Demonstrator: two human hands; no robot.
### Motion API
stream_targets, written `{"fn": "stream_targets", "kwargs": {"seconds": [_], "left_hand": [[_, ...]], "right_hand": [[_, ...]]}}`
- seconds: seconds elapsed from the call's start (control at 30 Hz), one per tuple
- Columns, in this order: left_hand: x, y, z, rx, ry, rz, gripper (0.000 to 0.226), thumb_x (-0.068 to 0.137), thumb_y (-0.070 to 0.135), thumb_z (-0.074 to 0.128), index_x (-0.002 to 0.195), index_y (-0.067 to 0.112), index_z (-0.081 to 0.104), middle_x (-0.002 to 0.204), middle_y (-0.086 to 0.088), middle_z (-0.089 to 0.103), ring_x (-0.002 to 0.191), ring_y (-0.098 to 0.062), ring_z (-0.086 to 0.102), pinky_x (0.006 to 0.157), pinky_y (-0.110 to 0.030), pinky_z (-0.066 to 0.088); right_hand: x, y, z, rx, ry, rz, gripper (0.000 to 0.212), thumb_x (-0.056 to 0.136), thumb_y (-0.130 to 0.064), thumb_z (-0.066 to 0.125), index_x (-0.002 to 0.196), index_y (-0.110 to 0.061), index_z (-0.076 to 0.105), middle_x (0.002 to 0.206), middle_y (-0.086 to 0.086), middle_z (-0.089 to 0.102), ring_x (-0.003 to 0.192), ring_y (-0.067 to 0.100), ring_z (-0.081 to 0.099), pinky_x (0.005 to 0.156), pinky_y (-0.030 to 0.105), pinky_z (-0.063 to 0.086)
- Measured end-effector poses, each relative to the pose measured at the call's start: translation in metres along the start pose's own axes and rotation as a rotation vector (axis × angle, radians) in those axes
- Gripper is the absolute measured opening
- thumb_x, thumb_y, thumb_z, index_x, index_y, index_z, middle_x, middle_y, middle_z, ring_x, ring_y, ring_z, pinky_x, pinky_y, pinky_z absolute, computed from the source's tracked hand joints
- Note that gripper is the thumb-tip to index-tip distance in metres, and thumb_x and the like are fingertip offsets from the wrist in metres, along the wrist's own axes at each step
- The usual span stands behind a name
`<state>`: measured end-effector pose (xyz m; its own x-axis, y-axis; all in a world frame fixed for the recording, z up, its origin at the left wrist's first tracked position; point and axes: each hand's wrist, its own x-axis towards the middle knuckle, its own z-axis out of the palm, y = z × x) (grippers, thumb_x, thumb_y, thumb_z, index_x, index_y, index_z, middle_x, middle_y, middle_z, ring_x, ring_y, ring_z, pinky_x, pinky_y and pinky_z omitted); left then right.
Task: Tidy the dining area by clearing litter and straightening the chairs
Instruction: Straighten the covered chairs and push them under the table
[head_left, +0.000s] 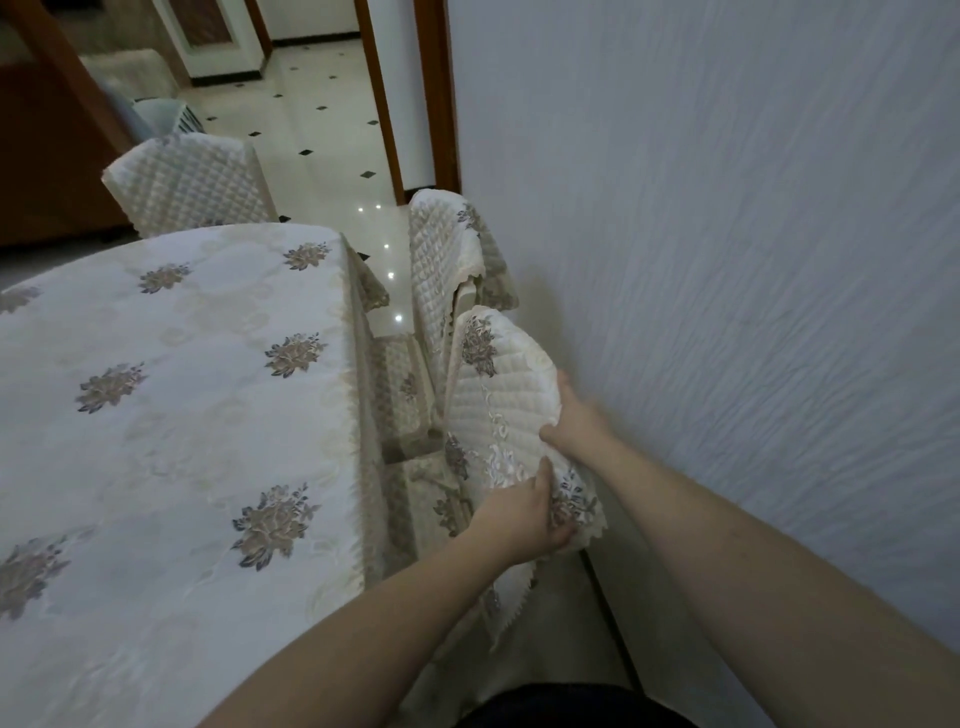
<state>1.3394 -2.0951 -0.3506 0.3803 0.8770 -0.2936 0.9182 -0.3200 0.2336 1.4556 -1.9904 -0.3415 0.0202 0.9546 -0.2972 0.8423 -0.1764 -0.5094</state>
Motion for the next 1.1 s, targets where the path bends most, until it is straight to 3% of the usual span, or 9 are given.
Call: {"fn": "stream_targets", "kwargs": {"seconds": [0.13, 0.27, 0.43, 0.6, 0.67, 0.83, 0.97, 1.03, 1.1], "left_hand": [[0.001, 0.003, 0.004, -0.001, -0.001, -0.018, 0.088, 0.093, 0.054, 0.042, 0.151, 0.007, -0.004, 0.132, -0.013, 0.052, 0.102, -0.033, 0.06, 0.065, -0.036, 0.035], [0.004, 0.008, 0.006, -0.018, 0.02, -0.068, 0.086, 0.094, 0.052, 0.042, 0.152, 0.008, -0.004, 0.132, -0.012, 0.053, 0.101, -0.033, 0.06, 0.065, -0.036, 0.036], [0.009, 0.016, 0.005, -0.016, 0.023, -0.115, 0.084, 0.094, 0.053, 0.04, 0.152, 0.01, -0.002, 0.136, -0.011, 0.049, 0.1, -0.031, 0.06, 0.064, -0.036, 0.038], [-0.003, 0.004, -0.005, 0.064, 0.064, -0.175, 0.067, 0.094, 0.057, 0.035, 0.149, 0.021, 0.018, 0.134, -0.007, 0.05, 0.102, -0.031, 0.06, 0.071, -0.04, 0.049], [-0.015, -0.008, -0.007, 0.058, 0.087, -0.266, 0.062, 0.095, 0.056, 0.034, 0.147, 0.024, 0.023, 0.135, -0.005, 0.05, 0.105, -0.029, 0.06, 0.072, -0.037, 0.047], [-0.064, -0.04, -0.004, 0.026, 0.208, -0.515, 0.063, 0.095, 0.055, 0.033, 0.15, 0.029, 0.018, 0.142, -0.001, 0.047, 0.11, -0.024, 0.058, 0.074, -0.034, 0.05], [-0.125, -0.061, 0.004, -0.018, 0.271, -0.662, 0.064, 0.095, 0.056, 0.033, 0.151, 0.029, 0.017, 0.137, 0.0, 0.05, 0.116, -0.022, 0.054, 0.079, -0.037, 0.051], [-0.159, -0.071, 0.011, 0.004, 0.282, -0.723, 0.065, 0.095, 0.057, 0.029, 0.151, 0.027, 0.017, 0.143, 0.001, 0.045, 0.125, -0.019, 0.047, 0.088, -0.036, 0.048], [-0.188, -0.078, 0.017, 0.062, 0.29, -0.763, 0.071, 0.091, 0.062, 0.02, 0.152, 0.025, 0.016, 0.147, 0.001, 0.042, 0.131, -0.019, 0.042, 0.099, -0.035, 0.042]], "right_hand": [[0.002, 0.002, 0.0, -0.026, -0.019, 0.017, 0.099, 0.081, -0.024, 0.064, 0.15, -0.035, -0.006, 0.124, 0.022, 0.053, 0.093, 0.034, 0.06, 0.064, 0.028, 0.042], [0.004, 0.008, -0.007, -0.031, -0.046, -0.026, 0.096, 0.087, -0.031, 0.063, 0.15, -0.032, -0.01, 0.126, 0.021, 0.052, 0.101, 0.035, 0.059, 0.073, 0.032, 0.047], [0.007, 0.009, -0.011, -0.046, -0.065, -0.04, 0.095, 0.088, -0.034, 0.061, 0.15, -0.032, -0.011, 0.122, 0.02, 0.056, 0.097, 0.034, 0.06, 0.07, 0.032, 0.045], [0.002, 0.015, -0.013, -0.202, -0.027, -0.087, 0.089, 0.089, -0.042, 0.055, 0.15, -0.029, -0.009, 0.116, 0.015, 0.058, 0.091, 0.03, 0.06, 0.071, 0.035, 0.046], [0.002, 0.015, -0.014, -0.264, -0.004, -0.124, 0.089, 0.087, -0.046, 0.053, 0.151, -0.025, -0.006, 0.127, 0.015, 0.052, 0.104, 0.032, 0.056, 0.079, 0.038, 0.045], [0.007, 0.012, -0.008, -0.55, 0.157, -0.269, 0.088, 0.086, -0.049, 0.049, 0.15, -0.007, 0.005, 0.153, 0.013, 0.02, 0.139, 0.028, 0.022, 0.109, 0.048, 0.028], [-0.001, 0.002, -0.003, -0.756, 0.101, -0.443, 0.08, 0.093, -0.045, 0.041, 0.151, -0.014, -0.005, 0.16, 0.01, -0.005, 0.146, 0.028, -0.005, 0.116, 0.052, 0.002], [-0.019, -0.009, 0.007, -0.702, 0.066, -0.568, 0.076, 0.094, -0.044, 0.041, 0.152, -0.02, -0.002, 0.16, 0.008, -0.004, 0.146, 0.028, -0.005, 0.115, 0.05, -0.003], [-0.043, -0.025, 0.022, -0.57, 0.045, -0.717, 0.071, 0.094, -0.039, 0.044, 0.152, -0.019, 0.009, 0.159, 0.01, 0.01, 0.146, 0.029, 0.005, 0.116, 0.05, 0.003]]}}
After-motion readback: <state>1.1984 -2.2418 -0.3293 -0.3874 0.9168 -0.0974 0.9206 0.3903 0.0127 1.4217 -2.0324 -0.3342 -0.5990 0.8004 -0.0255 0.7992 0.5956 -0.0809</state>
